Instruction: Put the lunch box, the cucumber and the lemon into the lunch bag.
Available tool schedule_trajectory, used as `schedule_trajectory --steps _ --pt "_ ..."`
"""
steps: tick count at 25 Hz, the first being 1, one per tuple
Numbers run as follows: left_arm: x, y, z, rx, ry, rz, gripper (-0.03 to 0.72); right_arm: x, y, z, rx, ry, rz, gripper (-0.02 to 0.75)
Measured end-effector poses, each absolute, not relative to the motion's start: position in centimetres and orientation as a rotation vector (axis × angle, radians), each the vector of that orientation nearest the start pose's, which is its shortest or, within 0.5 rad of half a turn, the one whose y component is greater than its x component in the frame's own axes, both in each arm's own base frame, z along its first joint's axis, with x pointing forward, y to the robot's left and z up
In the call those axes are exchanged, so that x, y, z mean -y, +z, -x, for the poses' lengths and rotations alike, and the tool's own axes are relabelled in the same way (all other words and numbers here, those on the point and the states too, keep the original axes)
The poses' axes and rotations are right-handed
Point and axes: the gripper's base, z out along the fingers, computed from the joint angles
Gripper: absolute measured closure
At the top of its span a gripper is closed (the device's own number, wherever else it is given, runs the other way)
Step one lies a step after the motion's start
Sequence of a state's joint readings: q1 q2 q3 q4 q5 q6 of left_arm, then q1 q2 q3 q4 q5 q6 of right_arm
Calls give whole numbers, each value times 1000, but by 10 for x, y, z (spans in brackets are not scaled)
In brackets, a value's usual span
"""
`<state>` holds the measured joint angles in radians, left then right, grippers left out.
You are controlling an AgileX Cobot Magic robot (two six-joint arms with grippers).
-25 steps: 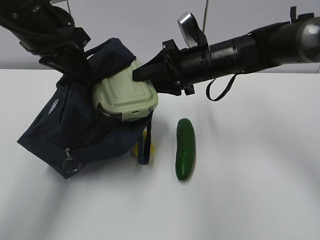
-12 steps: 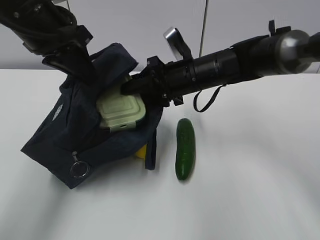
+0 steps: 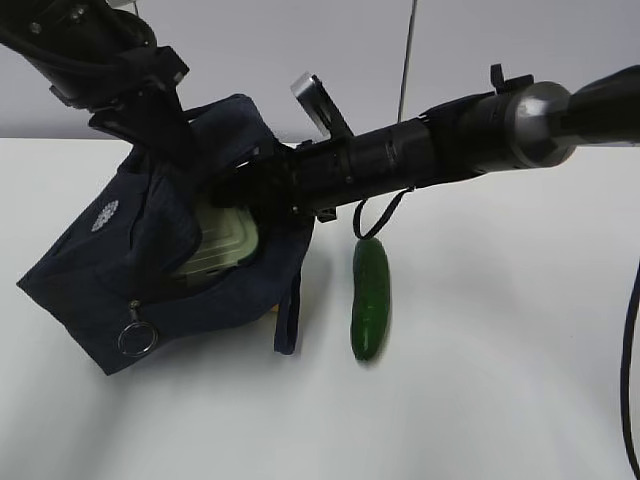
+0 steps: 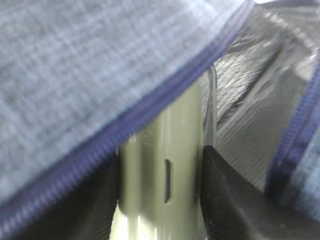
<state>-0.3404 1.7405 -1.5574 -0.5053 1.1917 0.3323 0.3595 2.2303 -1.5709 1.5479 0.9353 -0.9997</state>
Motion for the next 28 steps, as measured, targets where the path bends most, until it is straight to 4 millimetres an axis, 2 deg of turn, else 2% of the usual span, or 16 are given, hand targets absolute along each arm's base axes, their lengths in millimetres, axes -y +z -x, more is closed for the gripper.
schedule_trajectory --steps 7,11,20,28 --pt "161 315 -330 -2678 -727 -749 677 -246 172 -413 -2222 1463 395 381" --pt "165 307 -334 -2699 -759 -737 677 -252 172 -412 -2213 1437 396 381" --pt "166 302 -336 -2708 -778 -734 677 -256 136 -416 -2268 1461 316 381" --pt "166 302 -336 -2707 -780 -734 677 -258 137 -416 -2240 1465 317 381"
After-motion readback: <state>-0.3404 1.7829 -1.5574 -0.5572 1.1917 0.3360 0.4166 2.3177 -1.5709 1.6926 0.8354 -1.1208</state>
